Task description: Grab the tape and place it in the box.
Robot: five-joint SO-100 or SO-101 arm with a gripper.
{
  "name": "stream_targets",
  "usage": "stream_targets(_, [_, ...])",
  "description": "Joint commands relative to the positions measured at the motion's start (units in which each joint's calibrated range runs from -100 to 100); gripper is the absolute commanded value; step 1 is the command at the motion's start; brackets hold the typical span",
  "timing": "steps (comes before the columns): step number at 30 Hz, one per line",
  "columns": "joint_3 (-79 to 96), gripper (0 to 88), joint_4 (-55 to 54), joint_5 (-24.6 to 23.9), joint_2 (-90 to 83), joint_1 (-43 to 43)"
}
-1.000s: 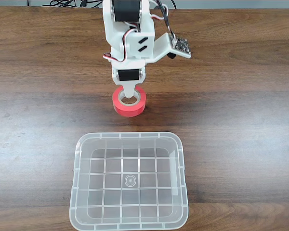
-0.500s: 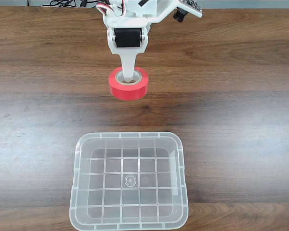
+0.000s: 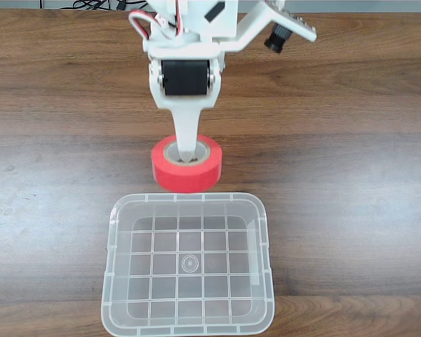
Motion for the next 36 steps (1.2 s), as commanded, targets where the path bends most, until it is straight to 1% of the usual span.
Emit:
stream_targets(1, [-18.26,4.6,-2.50,-0.39,12.45,0.17])
stream_targets(8, [-29.65,4.6,-5.41,0.14,29.10,-0.56])
stream_targets(14, [-32.02,5.0,-5.41,0.14,37.06,-0.85])
stream_targets(17, [-32.02,5.6,-5.41,0.14,38.91,-0.85])
stream_targets(18, [-32.02,7.5,-5.41,0.14,39.24,-0.85])
stream_targets(21, [-31.93,16.7,-5.24,0.14,39.56,-0.78])
stream_targets(23, [-31.93,19.0,-5.24,0.14,39.48,-0.78])
stream_targets(36, [-31.93,18.9,-5.07,0.14,38.75,-0.63])
